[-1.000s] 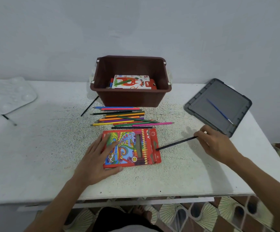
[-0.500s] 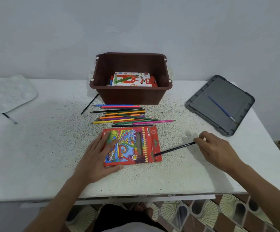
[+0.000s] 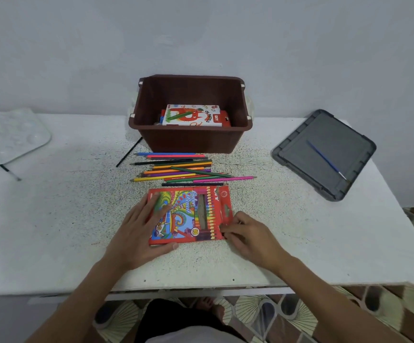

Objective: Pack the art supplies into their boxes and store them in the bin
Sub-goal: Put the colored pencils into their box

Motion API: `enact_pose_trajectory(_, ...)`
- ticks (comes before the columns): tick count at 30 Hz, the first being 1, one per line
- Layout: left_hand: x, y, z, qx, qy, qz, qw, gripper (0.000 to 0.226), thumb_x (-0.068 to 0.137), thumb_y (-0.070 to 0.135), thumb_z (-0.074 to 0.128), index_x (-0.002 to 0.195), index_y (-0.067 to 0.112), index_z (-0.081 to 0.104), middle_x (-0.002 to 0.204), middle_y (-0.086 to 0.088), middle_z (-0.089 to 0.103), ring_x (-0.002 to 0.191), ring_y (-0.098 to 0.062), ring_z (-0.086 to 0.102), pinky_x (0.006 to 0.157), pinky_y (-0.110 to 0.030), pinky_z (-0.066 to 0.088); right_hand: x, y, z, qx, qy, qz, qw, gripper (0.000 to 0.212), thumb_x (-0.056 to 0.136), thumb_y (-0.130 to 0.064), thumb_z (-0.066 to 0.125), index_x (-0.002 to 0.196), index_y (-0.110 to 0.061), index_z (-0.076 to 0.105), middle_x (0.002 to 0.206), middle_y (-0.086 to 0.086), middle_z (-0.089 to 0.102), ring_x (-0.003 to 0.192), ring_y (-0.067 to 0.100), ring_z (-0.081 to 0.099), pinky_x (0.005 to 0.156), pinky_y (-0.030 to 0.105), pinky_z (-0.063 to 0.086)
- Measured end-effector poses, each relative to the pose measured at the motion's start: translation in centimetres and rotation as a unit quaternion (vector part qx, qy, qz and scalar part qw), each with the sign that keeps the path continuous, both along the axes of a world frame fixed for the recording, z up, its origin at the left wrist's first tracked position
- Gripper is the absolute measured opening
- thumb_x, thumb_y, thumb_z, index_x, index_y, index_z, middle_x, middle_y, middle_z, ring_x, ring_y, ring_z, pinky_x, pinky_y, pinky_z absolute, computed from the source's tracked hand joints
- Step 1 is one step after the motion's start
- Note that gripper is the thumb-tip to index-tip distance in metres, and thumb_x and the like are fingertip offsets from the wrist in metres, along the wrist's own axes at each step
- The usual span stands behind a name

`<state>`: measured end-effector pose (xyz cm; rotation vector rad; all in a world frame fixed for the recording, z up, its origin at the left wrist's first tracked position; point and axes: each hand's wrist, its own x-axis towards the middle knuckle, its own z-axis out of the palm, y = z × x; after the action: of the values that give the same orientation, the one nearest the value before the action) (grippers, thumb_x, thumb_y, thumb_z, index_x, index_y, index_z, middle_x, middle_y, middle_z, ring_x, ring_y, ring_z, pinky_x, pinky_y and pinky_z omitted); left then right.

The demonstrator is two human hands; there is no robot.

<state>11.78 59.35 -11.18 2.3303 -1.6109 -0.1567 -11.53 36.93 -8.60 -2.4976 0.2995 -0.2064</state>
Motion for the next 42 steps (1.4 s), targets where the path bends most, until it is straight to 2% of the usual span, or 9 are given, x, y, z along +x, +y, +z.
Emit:
enact_pose_trajectory(4,0.0,-0.1,0.0,0.007,0.0,0.003,1.0,0.099,0.077,0.087,0.043,0.155,0.028,0.026,0.166,0.0,0.004,0.153,-0.023,0.003,0.117,-0.047,0.019,-0.3,-0.5,-0.5,0.088,-0.001,-0.047,0.995,0.018,0.09,-0.017,0.065,0.107,-0.018,0.072,0.093,-0.013,0.053,0.079,0.003,0.055,0.064,0.009,0.036)
enact_pose_trajectory(10,-0.2,0.0,0.0,0.004,0.005,0.007,1.0,0.098,0.077,0.087,0.044,0.154,0.028,0.028,0.166,0.001,0.005,0.153,-0.022,0.002,0.118,-0.045,0.018,-0.5,-0.8,-0.5,0.143,-0.008,-0.066,0.987,0.02,0.091,-0.007,0.064,0.104,-0.016,0.075,0.092,-0.008,0.06,0.078,0.011,0.059,0.064,0.018,0.045)
enact_pose_trajectory(14,-0.3,0.0,0.1,-0.003,0.004,0.007,1.0,0.098,0.077,0.086,0.045,0.154,0.028,0.03,0.166,0.001,0.007,0.153,-0.022,0.003,0.118,-0.045,0.018,0.3,-2.0,0.7,0.211,0.016,-0.101,0.972,0.021,0.095,-0.008,0.059,0.095,-0.024,0.073,0.085,-0.012,0.069,0.062,0.004,0.056,0.056,0.02,0.045)
enact_pose_trajectory(19,-0.2,0.1,0.0,-0.006,0.005,0.006,1.0,0.098,0.077,0.086,0.046,0.154,0.029,0.029,0.166,0.001,0.007,0.153,-0.023,0.006,0.117,-0.046,0.02,2.4,-5.0,2.0,0.045,0.043,-0.145,0.987,0.019,0.098,-0.016,0.057,0.111,-0.016,0.07,0.096,-0.001,0.067,0.069,0.001,0.053,0.061,0.013,0.037)
enact_pose_trajectory(23,-0.1,0.0,0.0,-0.008,0.004,0.006,1.0,0.097,0.077,0.086,0.046,0.153,0.029,0.03,0.166,0.001,0.008,0.153,-0.022,0.005,0.117,-0.046,0.02,4.0,-6.7,2.7,-0.081,0.033,-0.187,0.978,0.024,0.098,-0.017,0.055,0.117,-0.01,0.067,0.105,0.005,0.062,0.076,0.015,0.058,0.066,0.025,0.041)
enact_pose_trajectory(27,0.0,0.1,-0.1,-0.01,0.006,0.004,1.0,0.098,0.076,0.085,0.048,0.154,0.029,0.029,0.166,0.001,0.008,0.153,-0.023,0.006,0.117,-0.048,0.021,4.8,-7.7,2.6,-0.178,0.058,-0.204,0.961,0.027,0.098,-0.011,0.052,0.123,-0.01,0.063,0.109,0.011,0.059,0.075,0.027,0.06,0.055,0.033,0.05)
enact_pose_trajectory(30,0.0,0.1,-0.3,-0.013,0.007,0.005,1.0,0.098,0.076,0.085,0.049,0.154,0.029,0.03,0.166,0.001,0.008,0.153,-0.023,0.006,0.117,-0.048,0.021,5.1,-8.2,2.1,-0.205,0.079,-0.198,0.955,0.032,0.098,-0.009,0.052,0.128,-0.013,0.06,0.106,0.014,0.057,0.069,0.025,0.053,0.049,0.03,0.043)
enact_pose_trajectory(36,0.0,0.0,-0.3,-0.011,0.005,0.008,1.0,0.097,0.077,0.086,0.048,0.153,0.029,0.031,0.166,0.001,0.009,0.153,-0.022,0.006,0.117,-0.046,0.019,4.7,-8.3,1.5,-0.25,0.11,-0.183,0.944,0.012,0.097,-0.017,0.059,0.108,-0.014,0.061,0.088,0.006,0.054,0.065,0.02,0.045,0.046,0.027,0.035)
enact_pose_trajectory(42,-0.2,-0.1,-0.1,-0.009,0.017,0.014,1.0,0.096,0.076,0.085,0.049,0.153,0.031,0.031,0.166,0.004,0.009,0.153,-0.02,0.003,0.117,-0.045,0.018,2.3,-9.3,2.4,-0.246,0.087,-0.202,0.944,0.012,0.096,-0.012,0.058,0.106,-0.01,0.065,0.087,0.007,0.055,0.057,0.018,0.044,0.044,0.018,0.023)
